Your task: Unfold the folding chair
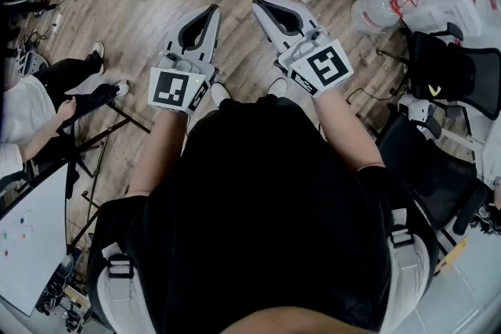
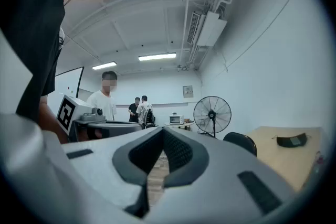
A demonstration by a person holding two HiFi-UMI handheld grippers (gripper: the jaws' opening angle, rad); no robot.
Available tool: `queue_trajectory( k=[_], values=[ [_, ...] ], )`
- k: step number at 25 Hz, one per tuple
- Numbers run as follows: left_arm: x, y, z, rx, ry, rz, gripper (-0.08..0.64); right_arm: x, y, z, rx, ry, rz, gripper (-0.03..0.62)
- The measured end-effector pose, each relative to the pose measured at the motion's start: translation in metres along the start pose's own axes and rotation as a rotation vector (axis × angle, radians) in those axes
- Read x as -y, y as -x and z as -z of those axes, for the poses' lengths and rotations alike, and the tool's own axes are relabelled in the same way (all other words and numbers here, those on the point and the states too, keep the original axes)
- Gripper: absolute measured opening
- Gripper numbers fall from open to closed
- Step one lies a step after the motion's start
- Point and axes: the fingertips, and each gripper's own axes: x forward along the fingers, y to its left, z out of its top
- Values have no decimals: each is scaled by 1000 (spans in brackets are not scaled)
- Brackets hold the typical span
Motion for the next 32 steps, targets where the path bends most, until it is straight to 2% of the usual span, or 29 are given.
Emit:
queue_trajectory(
  k=[14, 20, 22, 29, 32],
  values=[
    [13, -16, 6, -6, -4, -23, -11, 22, 18, 10, -15, -50, 10, -5],
    [19, -21, 7, -6, -4, -43, -9, 40, 34, 13, -4, -91, 68, 22],
    [21, -24, 8, -7, 2, -43, 66, 46, 39, 14, -5, -97, 77, 55],
    [42, -43, 12, -20, -26, -52, 187, 72, 62, 13, -6, -83, 91, 252],
    [53, -53, 13, -26, -45, -72, 250, 86, 76, 13, 1, -73, 107, 308]
  ],
)
